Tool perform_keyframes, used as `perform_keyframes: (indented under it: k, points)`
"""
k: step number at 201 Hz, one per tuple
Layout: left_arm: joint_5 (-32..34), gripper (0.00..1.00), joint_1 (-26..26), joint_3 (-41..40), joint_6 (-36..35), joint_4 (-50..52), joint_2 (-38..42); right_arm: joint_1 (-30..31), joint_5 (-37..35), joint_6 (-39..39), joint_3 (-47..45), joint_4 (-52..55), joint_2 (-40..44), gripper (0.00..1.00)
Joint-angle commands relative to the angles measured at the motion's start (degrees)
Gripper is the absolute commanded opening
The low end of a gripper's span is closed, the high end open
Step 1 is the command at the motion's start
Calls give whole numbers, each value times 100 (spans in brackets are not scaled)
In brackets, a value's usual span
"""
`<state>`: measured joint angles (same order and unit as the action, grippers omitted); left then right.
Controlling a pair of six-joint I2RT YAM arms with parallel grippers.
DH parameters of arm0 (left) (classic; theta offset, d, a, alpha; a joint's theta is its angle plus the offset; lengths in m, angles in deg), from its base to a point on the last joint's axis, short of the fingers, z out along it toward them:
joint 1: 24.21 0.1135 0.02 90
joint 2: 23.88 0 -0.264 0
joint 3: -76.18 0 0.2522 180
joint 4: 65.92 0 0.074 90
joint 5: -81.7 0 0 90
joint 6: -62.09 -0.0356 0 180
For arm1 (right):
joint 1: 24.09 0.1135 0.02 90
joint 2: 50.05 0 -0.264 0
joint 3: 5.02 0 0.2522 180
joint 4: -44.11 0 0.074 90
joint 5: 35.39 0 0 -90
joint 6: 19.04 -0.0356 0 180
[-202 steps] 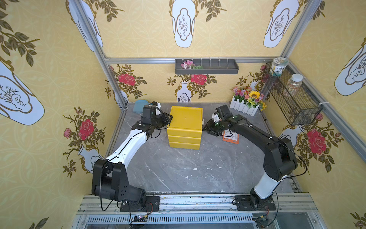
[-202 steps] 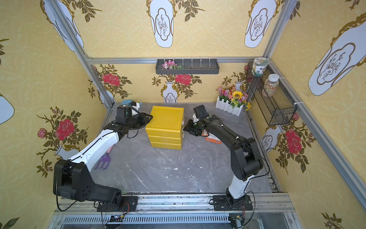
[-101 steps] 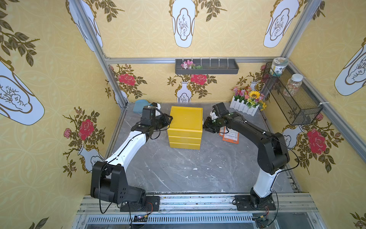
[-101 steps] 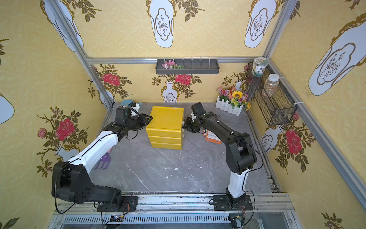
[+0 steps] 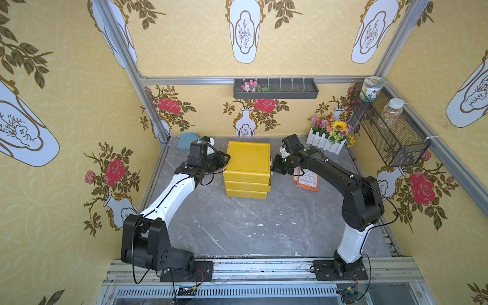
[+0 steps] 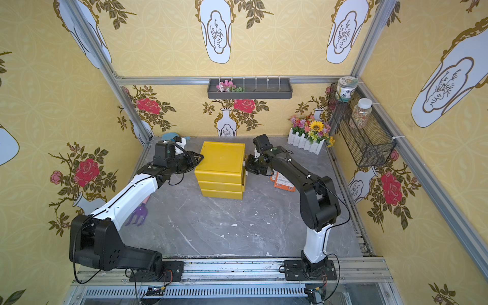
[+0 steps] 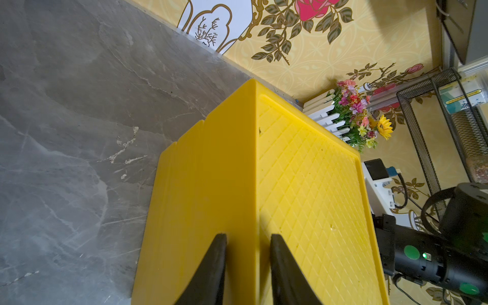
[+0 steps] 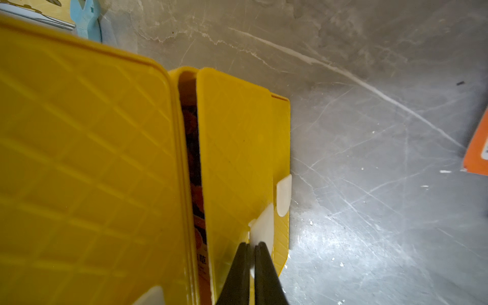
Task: Take the seed bags out of the drawer
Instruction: Open the drawer in the storage box.
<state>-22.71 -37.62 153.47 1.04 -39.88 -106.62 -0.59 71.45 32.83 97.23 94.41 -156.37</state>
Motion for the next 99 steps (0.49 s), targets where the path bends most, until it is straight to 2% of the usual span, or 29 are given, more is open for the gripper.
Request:
perform_keyframes:
  k: [1, 37, 99]
  points:
    - [-116, 32, -30, -95, -115, 1268, -113, -40, -346, 224, 73, 372, 49, 8]
    - [-113, 32, -30, -128, -111, 1251, -98, -206, -421, 363, 48, 564, 132, 4]
    - [-136, 32, -30, -175, -100, 1186, -102, -587, -469, 523, -157, 704, 401, 3]
